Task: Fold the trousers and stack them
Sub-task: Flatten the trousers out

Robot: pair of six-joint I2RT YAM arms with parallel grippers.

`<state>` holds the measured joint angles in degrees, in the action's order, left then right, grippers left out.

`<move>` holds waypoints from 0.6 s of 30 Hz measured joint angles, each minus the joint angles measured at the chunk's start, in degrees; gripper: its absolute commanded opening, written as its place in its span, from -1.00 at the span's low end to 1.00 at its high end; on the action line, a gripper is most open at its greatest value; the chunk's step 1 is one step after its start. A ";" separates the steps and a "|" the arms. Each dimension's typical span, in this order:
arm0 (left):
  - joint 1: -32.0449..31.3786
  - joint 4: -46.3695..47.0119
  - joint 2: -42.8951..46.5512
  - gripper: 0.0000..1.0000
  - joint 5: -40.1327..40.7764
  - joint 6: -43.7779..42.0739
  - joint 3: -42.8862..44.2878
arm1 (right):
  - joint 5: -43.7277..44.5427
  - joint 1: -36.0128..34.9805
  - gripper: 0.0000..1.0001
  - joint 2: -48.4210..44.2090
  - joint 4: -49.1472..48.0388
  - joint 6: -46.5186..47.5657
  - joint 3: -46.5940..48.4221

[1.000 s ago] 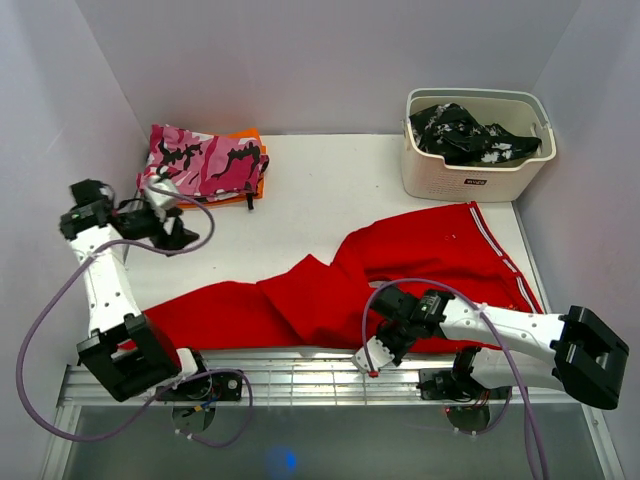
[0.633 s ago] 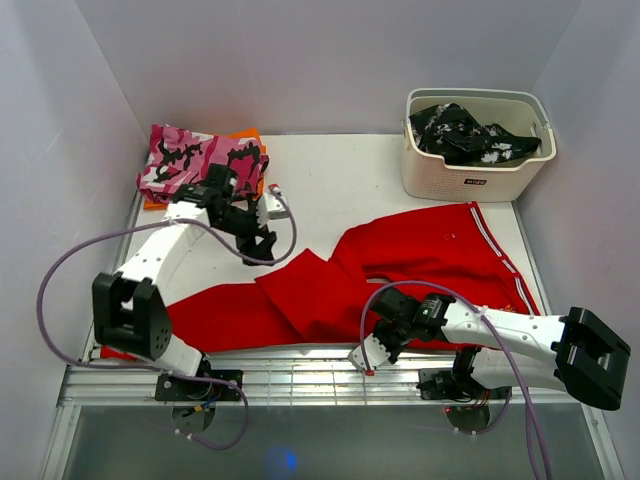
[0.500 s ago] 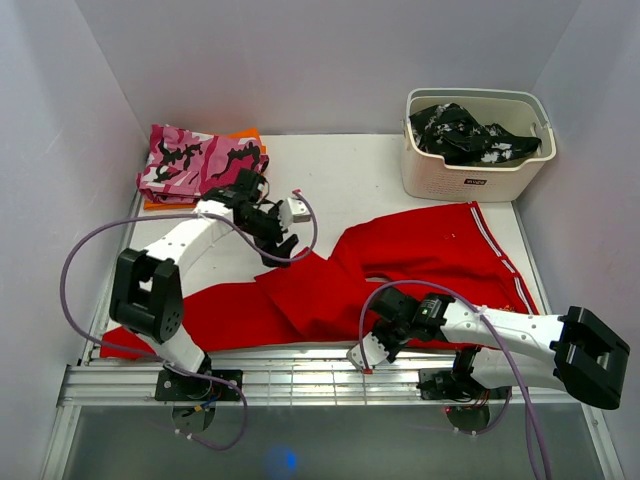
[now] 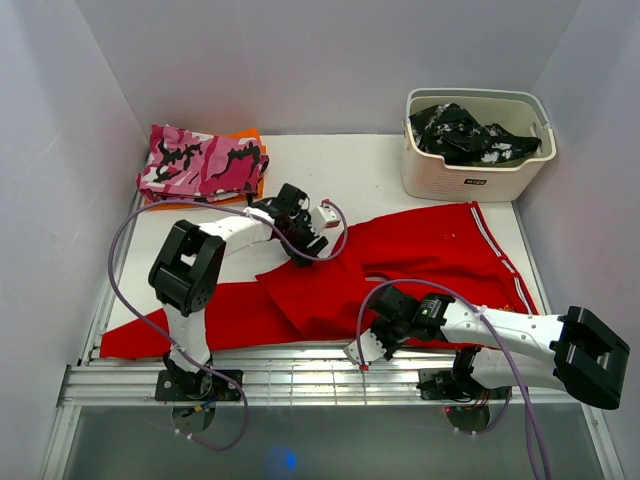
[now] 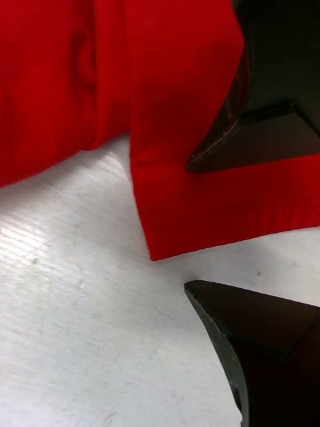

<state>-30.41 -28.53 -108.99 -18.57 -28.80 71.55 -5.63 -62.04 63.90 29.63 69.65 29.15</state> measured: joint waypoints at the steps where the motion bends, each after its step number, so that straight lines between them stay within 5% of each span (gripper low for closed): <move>1: -0.59 1.14 0.00 0.27 0.94 0.87 -0.13 | 0.44 0.00 -0.55 0.00 -0.22 -0.39 0.00; 3: -1.25 3.63 0.04 -0.24 3.06 1.88 -1.25 | 1.33 0.00 -0.07 0.00 -0.83 -1.36 0.00; 4: -1.46 4.72 0.24 -0.50 3.80 2.78 -1.86 | 2.03 0.02 0.40 -0.07 -1.31 -2.34 0.00; 5: -1.60 5.35 0.48 -0.99 4.28 3.45 -2.27 | 2.89 0.02 0.64 -0.20 -1.79 -3.15 0.02; 9: -2.01 6.80 2.03 -1.00 6.88 5.05 -4.13 | 6.75 0.48 0.96 -2.51 -3.52 -6.49 1.18; 15: 1.86 -0.35 8.90 -1.00 10.21 8.09 -5.22 | 10.03 6.54 0.84 -11.67 -0.63 -12.13 2.40; 18: 6.91 -4.55 17.07 -1.00 10.78 9.14 -4.57 | 8.31 16.41 0.89 -14.10 2.03 -14.25 7.26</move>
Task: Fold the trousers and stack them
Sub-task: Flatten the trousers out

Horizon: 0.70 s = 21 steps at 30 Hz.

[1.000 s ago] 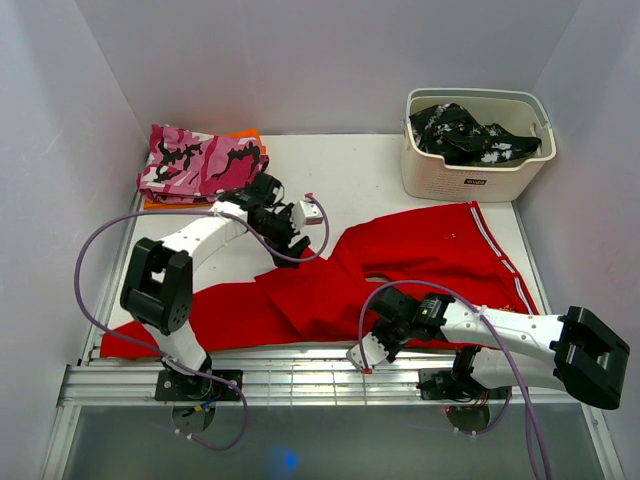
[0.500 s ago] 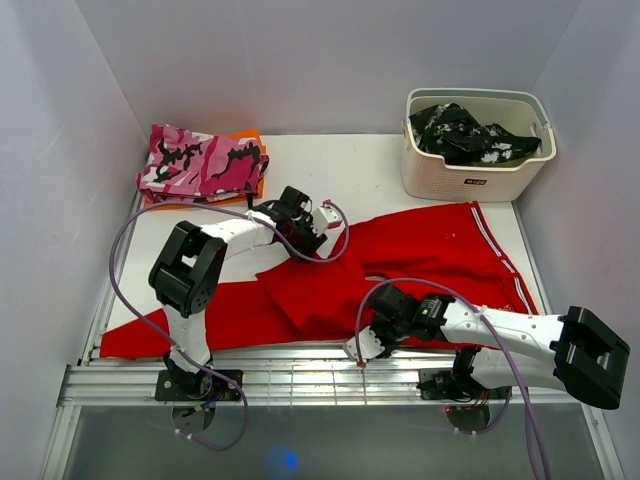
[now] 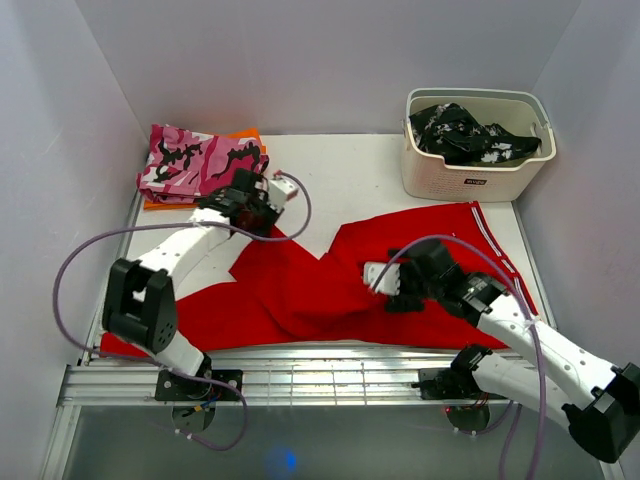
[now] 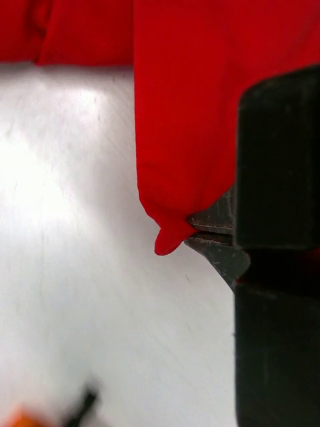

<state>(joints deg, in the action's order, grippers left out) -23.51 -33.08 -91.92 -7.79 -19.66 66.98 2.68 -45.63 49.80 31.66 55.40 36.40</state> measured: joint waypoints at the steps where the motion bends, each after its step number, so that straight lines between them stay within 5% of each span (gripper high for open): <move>1: 1.40 -0.92 2.08 -1.00 0.13 0.20 0.57 | -0.92 3.61 0.93 0.35 0.48 -0.83 2.32; 3: 5.01 -2.40 6.91 -1.00 1.05 0.48 2.21 | -4.55 13.14 1.00 2.32 1.27 -2.47 7.78; 9: 16.13 -3.45 12.55 -1.00 3.69 0.68 4.94 | -13.49 36.15 0.52 18.60 1.64 -7.89 23.17; 12: 24.33 -3.37 11.98 -1.00 5.46 0.11 5.25 | -14.21 40.09 0.36 26.05 1.86 -8.63 24.02; 21: 47.45 -0.61 0.37 -1.00 8.66 -4.55 11.39 | -9.75 43.85 0.35 40.24 -1.64 -8.92 20.41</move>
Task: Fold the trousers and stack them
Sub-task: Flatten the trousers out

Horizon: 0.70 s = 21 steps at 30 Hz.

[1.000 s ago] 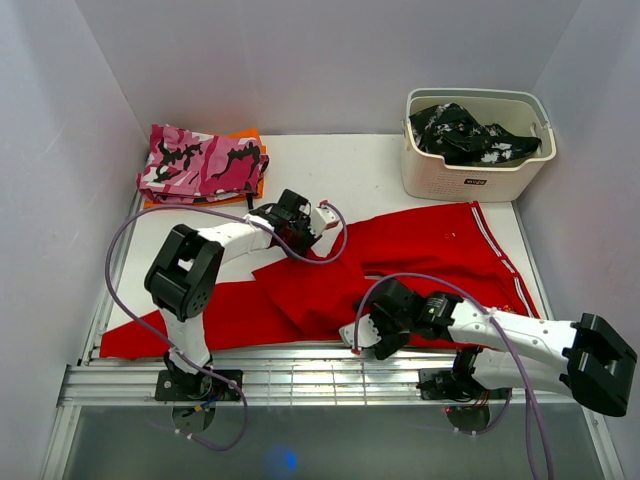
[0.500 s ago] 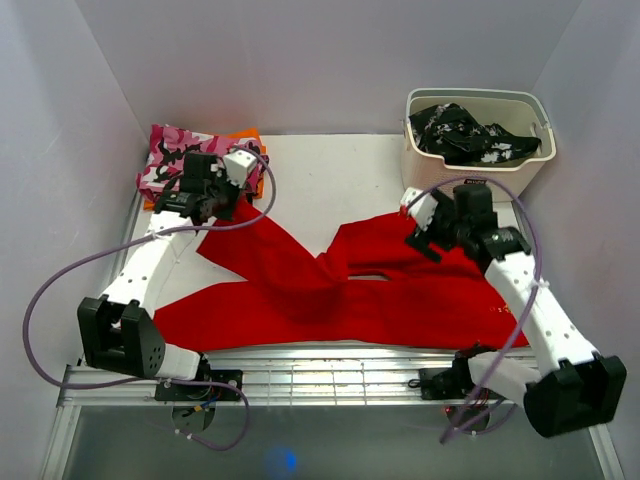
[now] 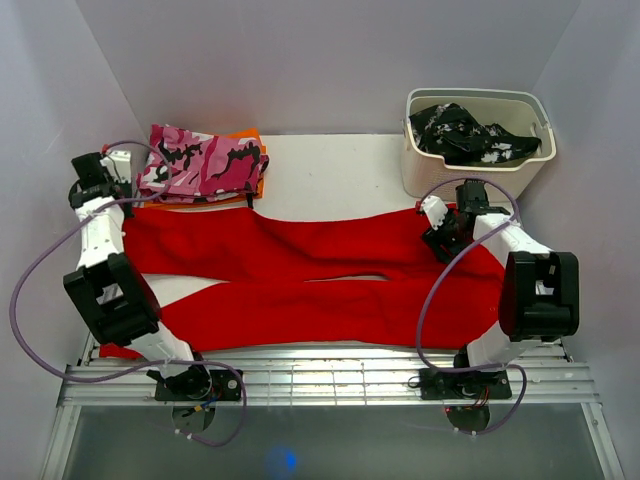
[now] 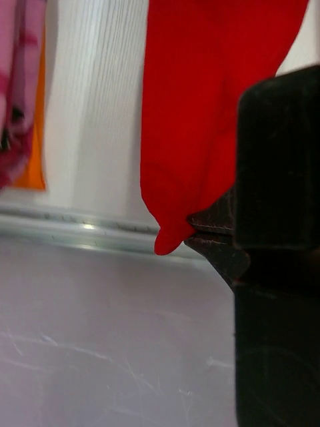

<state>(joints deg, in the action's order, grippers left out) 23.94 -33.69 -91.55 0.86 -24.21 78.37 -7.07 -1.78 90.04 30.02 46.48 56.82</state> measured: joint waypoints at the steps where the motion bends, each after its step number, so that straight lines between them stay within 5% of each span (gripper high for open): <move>1: 1.95 0.94 -1.73 -1.00 0.22 -0.55 0.28 | 1.07 0.55 0.35 0.63 -1.18 -0.13 -0.68; 9: 4.33 4.87 -12.28 -1.00 0.66 -2.05 1.75 | 6.75 6.21 0.39 4.02 -9.90 -2.78 -3.26; 14: 3.28 6.05 -20.26 -1.00 -1.86 -0.61 7.37 | 5.86 9.64 0.67 2.91 -12.11 -4.33 -4.39; 21: 3.08 4.94 -25.16 0.16 -4.72 1.40 13.35 | 0.76 10.67 0.95 3.45 -2.29 -7.15 1.97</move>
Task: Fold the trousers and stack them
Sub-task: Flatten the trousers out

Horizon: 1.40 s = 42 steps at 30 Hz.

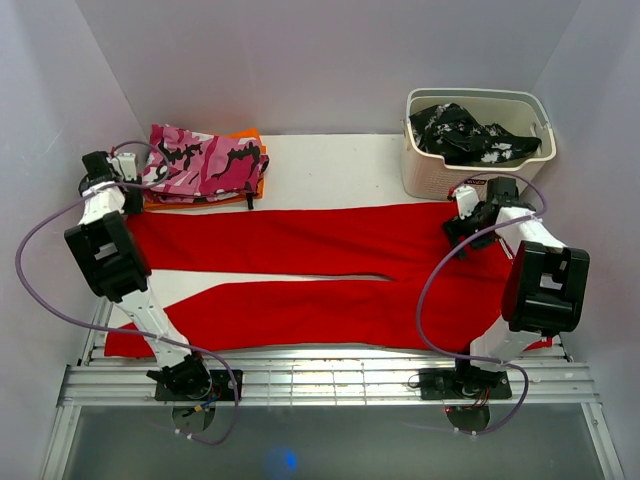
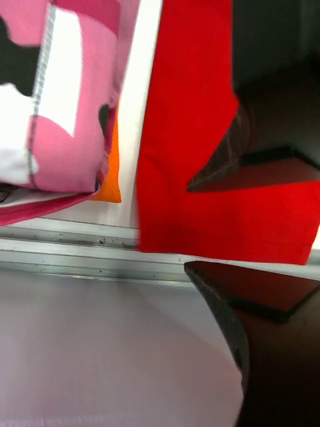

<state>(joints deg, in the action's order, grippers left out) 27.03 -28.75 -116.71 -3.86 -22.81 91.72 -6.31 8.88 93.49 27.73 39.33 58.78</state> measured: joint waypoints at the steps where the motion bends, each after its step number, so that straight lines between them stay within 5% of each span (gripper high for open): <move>1: 0.02 -0.55 0.00 0.25 -0.31 -0.13 0.81 | -1.05 0.02 0.91 0.07 2.40 -0.28 2.14; 2: 0.02 -1.25 0.31 0.47 -0.68 -0.15 1.46 | -2.03 0.04 0.87 0.07 4.35 -0.28 4.20; 5: 0.22 -2.93 3.43 0.59 -2.78 -2.91 0.15 | -4.83 0.11 0.81 -1.86 9.27 2.34 9.46; 15: 0.55 -17.62 28.63 0.48 -16.31 -18.95 -15.23 | -7.76 1.99 0.99 -11.91 19.43 16.50 10.40; 23: -1.16 -19.19 17.57 0.21 -26.12 -17.79 -13.94 | -9.27 1.03 0.42 7.85 16.94 12.87 25.00; 32: -5.16 -31.01 18.95 0.50 -27.85 -29.62 -22.03 | -4.61 0.79 0.34 10.75 11.47 13.09 12.57; 42: 8.66 -36.26 32.04 0.62 -18.27 -40.96 -32.24 | -0.70 1.38 0.64 4.42 7.69 13.60 4.02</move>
<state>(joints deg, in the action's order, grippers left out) 35.68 -65.01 -84.66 -22.13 -63.77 59.48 -7.01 10.26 97.91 35.42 52.93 62.81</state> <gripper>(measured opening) 0.801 0.791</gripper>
